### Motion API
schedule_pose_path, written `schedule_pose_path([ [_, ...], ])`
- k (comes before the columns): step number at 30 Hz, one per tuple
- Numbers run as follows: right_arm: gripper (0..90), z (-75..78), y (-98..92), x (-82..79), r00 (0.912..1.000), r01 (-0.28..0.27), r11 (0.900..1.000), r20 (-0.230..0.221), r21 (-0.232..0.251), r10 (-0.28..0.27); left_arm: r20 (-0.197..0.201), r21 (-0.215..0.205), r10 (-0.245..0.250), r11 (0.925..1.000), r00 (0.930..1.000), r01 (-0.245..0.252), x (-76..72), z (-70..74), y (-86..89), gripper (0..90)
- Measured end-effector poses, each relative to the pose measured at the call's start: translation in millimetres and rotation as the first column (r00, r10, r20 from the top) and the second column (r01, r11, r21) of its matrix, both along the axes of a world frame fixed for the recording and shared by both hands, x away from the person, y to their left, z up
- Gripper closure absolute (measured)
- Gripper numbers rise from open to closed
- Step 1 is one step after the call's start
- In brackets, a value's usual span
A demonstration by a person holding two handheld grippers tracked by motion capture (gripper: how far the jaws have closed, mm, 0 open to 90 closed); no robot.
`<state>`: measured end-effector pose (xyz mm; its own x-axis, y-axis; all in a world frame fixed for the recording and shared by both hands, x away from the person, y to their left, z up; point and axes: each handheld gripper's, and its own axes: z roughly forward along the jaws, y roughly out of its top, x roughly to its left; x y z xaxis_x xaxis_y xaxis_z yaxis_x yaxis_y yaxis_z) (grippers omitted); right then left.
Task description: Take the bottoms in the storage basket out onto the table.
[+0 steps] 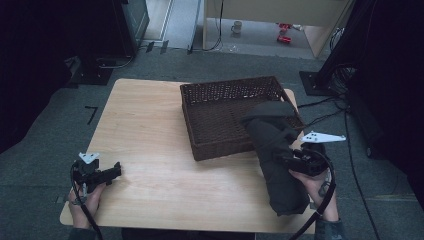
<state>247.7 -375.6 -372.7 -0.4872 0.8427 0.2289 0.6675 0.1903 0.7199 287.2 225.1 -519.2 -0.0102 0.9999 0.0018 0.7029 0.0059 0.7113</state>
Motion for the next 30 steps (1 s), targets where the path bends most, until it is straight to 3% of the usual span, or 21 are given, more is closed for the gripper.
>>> schedule_pose_path([
  [12,59.4,-40.0,12.2,2.7,0.9894,-0.102,0.995,-0.105,0.0,0.101,0.0,0.0,0.0,1.0,1.0,0.0,0.0,0.0,0.0,1.1],
  [17,59.4,-59.7,22.5,6.5,0.9693,-0.172,0.984,-0.187,-0.053,0.159,0.0,0.0,0.0,1.0,1.0,0.0,0.0,0.0,0.0,1.1],
  [23,59.4,-78.5,34.8,11.0,0.9423,-0.248,0.968,-0.241,-0.039,0.232,0.0,0.0,0.0,1.0,1.0,0.0,0.0,0.0,0.0,1.1],
  [24,59.4,-78.5,34.8,11.0,0.9423,-0.248,0.968,-0.241,-0.039,0.232,0.0,0.0,0.0,1.0,1.0,0.0,0.0,0.0,0.0,1.1],
  [25,59.4,-80.2,37.6,11.5,0.937,-0.26,0.965,-0.252,-0.041,0.242,0.0,0.0,0.0,1.0,1.0,0.0,0.0,0.0,0.0,1.1],
  [26,59.3,-84.7,44.2,13.3,0.9261,-0.286,0.957,-0.272,-0.054,0.261,0.0,0.0,0.0,1.0,1.0,0.0,0.0,-0.1,0.0,1.1],
  [30,59.1,-91.4,51.3,16.6,0.9135,-0.312,0.949,-0.29,-0.05,0.285,0.001,0.0,0.0,1.0,1.0,0.0,0.0,-0.1,0.0,1.1],
])
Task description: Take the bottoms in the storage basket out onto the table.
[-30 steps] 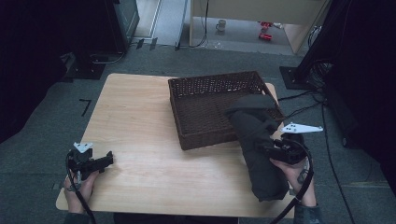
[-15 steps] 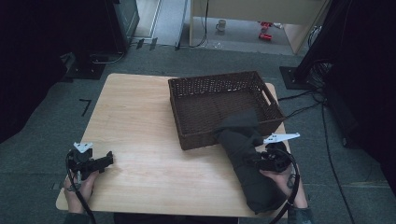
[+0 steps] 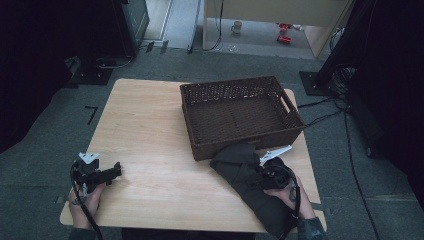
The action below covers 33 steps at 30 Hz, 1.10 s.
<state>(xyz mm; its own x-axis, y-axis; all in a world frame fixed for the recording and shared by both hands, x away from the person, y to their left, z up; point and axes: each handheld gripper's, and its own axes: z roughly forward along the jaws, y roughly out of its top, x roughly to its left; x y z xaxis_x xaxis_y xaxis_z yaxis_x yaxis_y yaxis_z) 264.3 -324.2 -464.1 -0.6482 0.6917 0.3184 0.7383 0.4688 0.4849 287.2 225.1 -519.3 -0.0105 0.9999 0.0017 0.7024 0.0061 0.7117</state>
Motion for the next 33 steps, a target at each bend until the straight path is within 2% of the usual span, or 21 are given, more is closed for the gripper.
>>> schedule_pose_path([
  [5,58.3,-2.6,0.9,0.8,1.0,-0.002,1.0,-0.006,0.0,0.002,0.0,0.0,0.0,1.0,1.0,0.0,0.0,0.0,0.0,1.1],
  [9,53.4,-3.1,1.5,1.4,0.9998,-0.018,1.0,-0.004,0.002,0.018,0.0,0.0,0.0,1.0,1.0,0.0,0.0,0.0,0.0,1.1],
  [13,38.8,-0.7,2.9,0.7,0.9997,-0.024,1.0,0.009,-0.003,0.024,0.0,0.0,0.0,1.0,1.0,0.0,0.0,0.0,0.0,1.1],
  [15,29.6,2.1,2.0,0.0,0.9997,-0.008,1.0,0.022,0.006,0.008,0.0,0.0,0.0,1.0,1.0,0.0,0.0,0.0,0.0,1.1],
  [18,20.7,8.2,-2.6,-0.8,0.9988,0.015,0.999,0.047,0.036,-0.017,0.0,0.0,0.0,1.0,1.0,0.0,0.0,0.0,0.0,1.1],
  [22,13.1,16.6,-12.7,-2.0,0.9958,0.057,0.996,0.068,0.066,-0.061,0.0,0.0,0.0,1.0,1.0,0.0,0.0,0.0,0.0,1.1],
  [29,5.3,24.7,-38.8,-6.1,0.981,0.146,0.983,0.111,0.115,-0.159,0.0,0.0,0.0,1.0,1.0,0.0,0.0,0.0,0.0,1.1],
  [32,4.0,27.3,-52.0,-8.3,0.9657,0.206,0.97,0.134,0.132,-0.223,0.0,0.0,0.0,1.0,1.0,0.0,0.0,0.0,0.0,1.1],
  [33,3.6,27.7,-56.1,-8.9,0.9578,0.232,0.964,0.143,0.129,-0.249,0.0,0.0,0.0,1.0,1.0,0.0,0.0,0.0,0.0,1.1],
])
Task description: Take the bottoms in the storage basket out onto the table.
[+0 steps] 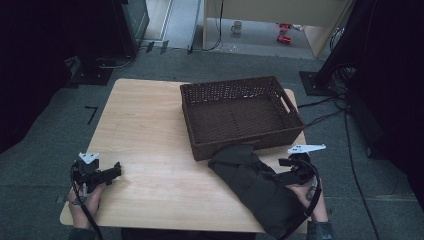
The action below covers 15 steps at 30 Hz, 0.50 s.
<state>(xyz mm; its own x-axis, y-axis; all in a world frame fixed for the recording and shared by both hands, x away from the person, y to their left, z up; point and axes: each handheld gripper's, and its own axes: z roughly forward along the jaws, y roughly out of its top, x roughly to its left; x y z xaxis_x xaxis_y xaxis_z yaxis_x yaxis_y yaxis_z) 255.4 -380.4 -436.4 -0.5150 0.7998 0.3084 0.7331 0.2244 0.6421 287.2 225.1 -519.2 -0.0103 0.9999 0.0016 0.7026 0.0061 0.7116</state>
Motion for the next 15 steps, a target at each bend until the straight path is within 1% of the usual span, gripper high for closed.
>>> schedule_pose_path([
  [2,3.2,0.3,-7.8,-1.2,0.9986,0.05,0.999,0.018,-0.014,-0.05,0.0,0.0,0.0,1.0,1.0,0.0,0.0,0.0,0.0,1.1],
  [4,3.2,-1.2,-15.7,-1.5,0.9941,0.102,0.995,0.039,-0.015,-0.101,0.0,0.0,0.0,1.0,1.0,0.0,0.0,0.0,0.0,1.1],
  [5,3.2,-2.7,-19.1,-1.1,0.9916,0.123,0.992,0.043,-0.028,-0.122,0.0,0.0,0.0,1.0,1.0,0.0,0.0,0.0,0.0,1.1],
  [7,3.2,-7.4,-24.7,0.4,0.9834,0.178,0.981,0.051,-0.073,-0.175,0.0,0.0,0.0,1.0,1.0,0.0,0.0,0.0,0.0,1.1],
  [10,3.2,-18.1,-33.1,3.9,0.9741,0.225,0.968,0.048,-0.109,-0.221,0.0,0.0,0.0,1.0,1.0,0.0,0.0,0.0,0.0,1.1],
  [12,3.2,-25.2,-38.6,5.8,0.9681,0.25,0.961,0.044,-0.12,-0.247,0.0,0.0,0.0,1.0,1.0,0.0,0.0,0.0,0.0,1.1],
  [15,3.2,-35.2,-46.3,8.5,0.9612,0.276,0.952,0.027,-0.13,-0.274,0.0,0.0,0.0,1.0,1.0,0.0,0.0,0.0,0.0,1.1],
])
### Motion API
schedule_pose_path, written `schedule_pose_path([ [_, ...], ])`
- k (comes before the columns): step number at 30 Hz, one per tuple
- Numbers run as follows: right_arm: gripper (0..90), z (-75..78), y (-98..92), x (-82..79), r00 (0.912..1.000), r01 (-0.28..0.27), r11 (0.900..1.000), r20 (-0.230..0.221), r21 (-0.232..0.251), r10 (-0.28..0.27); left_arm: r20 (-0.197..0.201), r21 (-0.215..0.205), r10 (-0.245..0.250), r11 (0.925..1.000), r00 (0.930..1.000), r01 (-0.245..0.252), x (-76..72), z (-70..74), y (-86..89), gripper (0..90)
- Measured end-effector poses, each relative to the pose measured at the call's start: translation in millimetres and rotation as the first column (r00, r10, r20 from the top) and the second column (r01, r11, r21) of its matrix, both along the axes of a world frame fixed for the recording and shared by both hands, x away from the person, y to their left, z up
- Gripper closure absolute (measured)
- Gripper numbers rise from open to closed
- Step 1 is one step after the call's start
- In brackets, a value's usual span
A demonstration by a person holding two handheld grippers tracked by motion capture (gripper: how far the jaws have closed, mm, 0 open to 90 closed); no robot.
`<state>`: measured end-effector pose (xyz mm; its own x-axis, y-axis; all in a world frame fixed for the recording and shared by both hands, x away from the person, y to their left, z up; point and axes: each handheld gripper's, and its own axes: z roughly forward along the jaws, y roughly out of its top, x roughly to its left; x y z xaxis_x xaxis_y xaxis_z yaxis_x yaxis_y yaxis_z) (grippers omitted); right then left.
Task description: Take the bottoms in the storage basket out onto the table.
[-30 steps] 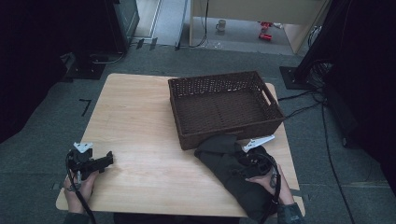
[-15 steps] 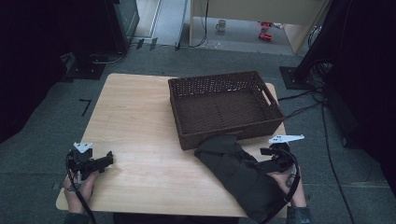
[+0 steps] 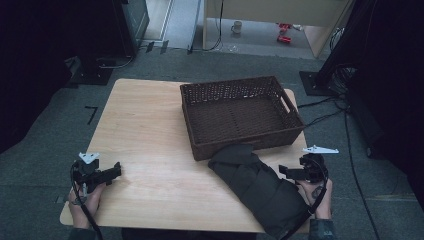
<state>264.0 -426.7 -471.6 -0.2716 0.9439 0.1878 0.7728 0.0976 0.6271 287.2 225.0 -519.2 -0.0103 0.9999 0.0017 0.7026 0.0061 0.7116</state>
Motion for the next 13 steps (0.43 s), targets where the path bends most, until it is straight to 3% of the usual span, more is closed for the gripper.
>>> schedule_pose_path([
  [5,3.3,-13.4,-9.7,2.5,0.9989,0.041,0.999,-0.024,-0.001,-0.041,0.0,0.0,0.0,1.0,1.0,0.0,0.0,0.0,0.0,1.1],
  [13,3.3,-33.3,-10.8,9.2,0.9992,0.029,0.997,-0.025,-0.078,-0.031,0.0,0.0,0.0,1.0,1.0,0.0,0.0,0.0,0.0,1.1],
])
